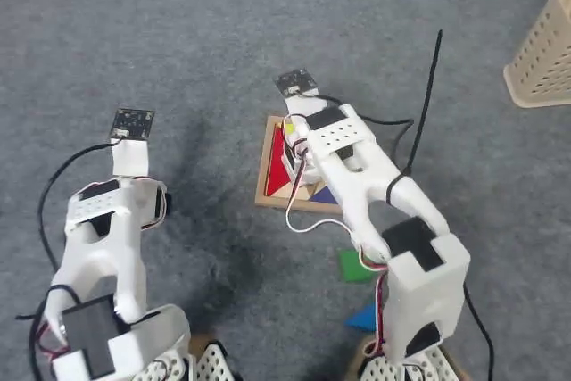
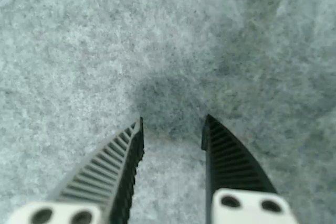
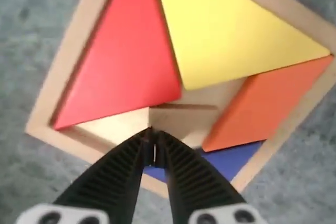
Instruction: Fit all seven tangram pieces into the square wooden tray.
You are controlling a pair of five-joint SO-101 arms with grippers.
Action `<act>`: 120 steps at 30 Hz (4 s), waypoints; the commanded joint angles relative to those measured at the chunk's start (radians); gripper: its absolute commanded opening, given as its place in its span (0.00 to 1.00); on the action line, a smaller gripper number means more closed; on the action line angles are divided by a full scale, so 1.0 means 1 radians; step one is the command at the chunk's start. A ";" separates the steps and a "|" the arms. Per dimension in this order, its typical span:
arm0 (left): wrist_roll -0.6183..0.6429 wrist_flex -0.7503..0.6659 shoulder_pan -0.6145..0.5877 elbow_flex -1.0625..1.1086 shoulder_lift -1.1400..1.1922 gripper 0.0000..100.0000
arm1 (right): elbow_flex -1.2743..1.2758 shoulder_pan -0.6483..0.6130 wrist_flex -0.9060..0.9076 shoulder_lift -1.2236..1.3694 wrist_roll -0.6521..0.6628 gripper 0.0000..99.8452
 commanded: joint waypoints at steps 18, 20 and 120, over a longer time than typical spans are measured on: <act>-0.009 -0.017 0.002 -0.004 -0.054 0.18 | -0.371 0.176 0.162 0.239 0.051 0.01; -0.009 -0.017 0.002 -0.004 -0.054 0.18 | -0.390 0.168 0.182 0.213 0.051 0.01; -0.009 -0.017 0.003 -0.004 -0.054 0.18 | -0.548 -0.079 0.361 0.196 0.427 0.24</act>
